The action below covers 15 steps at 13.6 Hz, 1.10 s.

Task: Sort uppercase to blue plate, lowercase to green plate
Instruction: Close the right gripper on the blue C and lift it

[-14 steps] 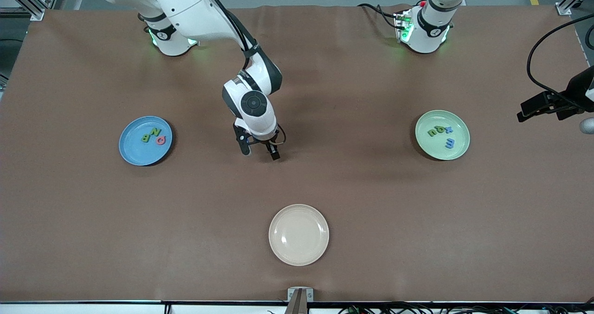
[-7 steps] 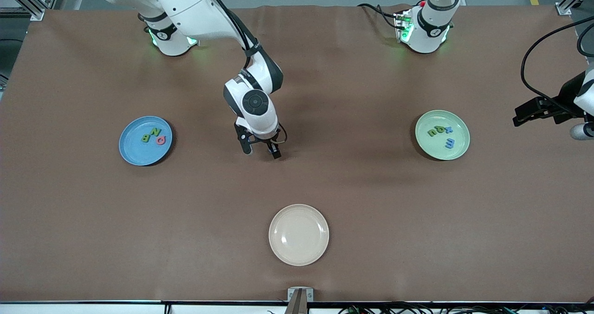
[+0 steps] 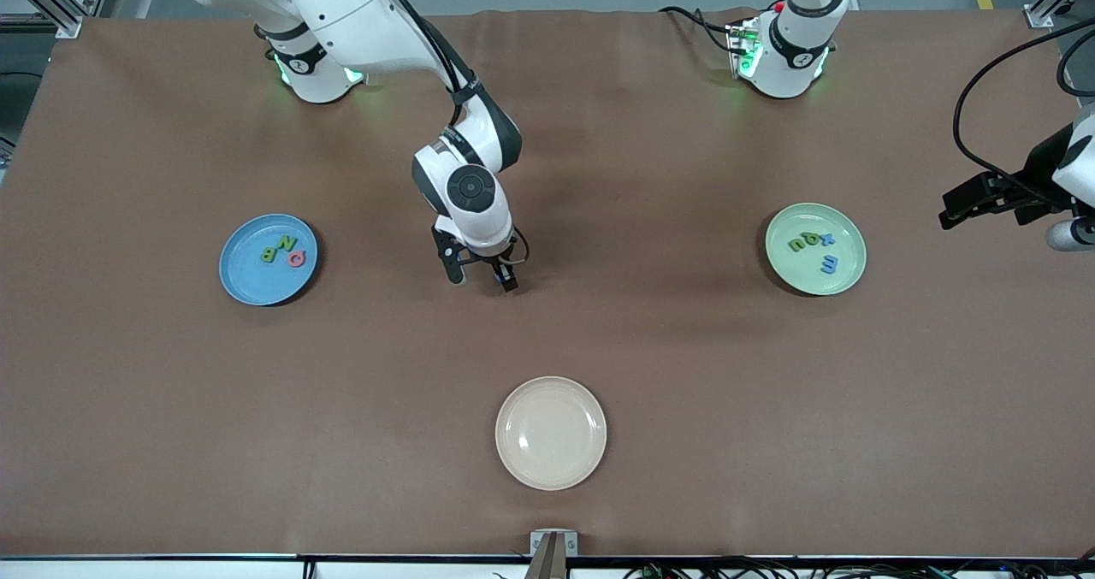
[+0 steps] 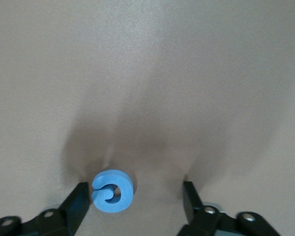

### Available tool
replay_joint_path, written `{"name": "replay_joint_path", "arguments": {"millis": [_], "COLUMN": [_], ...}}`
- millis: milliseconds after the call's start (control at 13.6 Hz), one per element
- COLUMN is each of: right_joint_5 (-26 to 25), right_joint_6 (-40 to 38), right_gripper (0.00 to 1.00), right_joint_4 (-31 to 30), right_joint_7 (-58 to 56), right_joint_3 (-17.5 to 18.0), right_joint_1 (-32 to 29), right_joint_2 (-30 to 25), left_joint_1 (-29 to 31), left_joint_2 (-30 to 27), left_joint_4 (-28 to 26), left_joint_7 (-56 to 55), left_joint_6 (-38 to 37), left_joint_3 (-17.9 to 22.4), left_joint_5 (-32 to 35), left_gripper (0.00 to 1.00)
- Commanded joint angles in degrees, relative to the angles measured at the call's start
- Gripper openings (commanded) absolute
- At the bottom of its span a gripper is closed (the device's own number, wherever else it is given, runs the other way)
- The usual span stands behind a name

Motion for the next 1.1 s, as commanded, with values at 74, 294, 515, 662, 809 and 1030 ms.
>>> {"name": "replay_joint_path", "arguments": {"millis": [74,294,515,662,809,1030], "right_joint_5": [-1.50,-1.50,-1.50,-1.50,-1.50,-3.51], "right_joint_6": [0.00,-0.09,-0.09,-0.26,-2.01,-5.34], "right_gripper": [0.61,0.31,0.04,0.02,0.01,0.00], "right_joint_4": [-0.71,-0.71,-0.71,-0.71,-0.71,-0.71], "right_joint_7": [0.70,0.53,0.61,0.61,0.44,0.09], "right_joint_3": [-0.37,-0.37,-0.37,-0.37,-0.45,-0.54], "right_joint_1": [0.73,0.64,0.64,0.64,0.47,-0.06], "right_joint_2": [-0.25,-0.25,-0.25,-0.42,-0.77,-2.26], "left_joint_1": [-0.67,-0.67,-1.38,-1.82,-1.90,-0.41], "left_joint_2": [-1.90,-2.16,-4.44,-5.15,-5.24,-5.24], "left_joint_4": [-0.73,-1.16,-4.14,-5.03,-5.30,-4.95], "left_joint_7": [1.77,1.77,1.85,1.86,1.86,1.86], "left_joint_6": [-0.93,-0.93,-0.58,0.04,0.12,0.12], "left_joint_3": [0.91,1.00,1.69,1.87,1.88,1.70], "left_joint_5": [-1.07,-1.95,-1.95,-1.95,-1.95,-1.95], "left_gripper": [1.00,1.00,1.00,1.00,1.00,1.00]}}
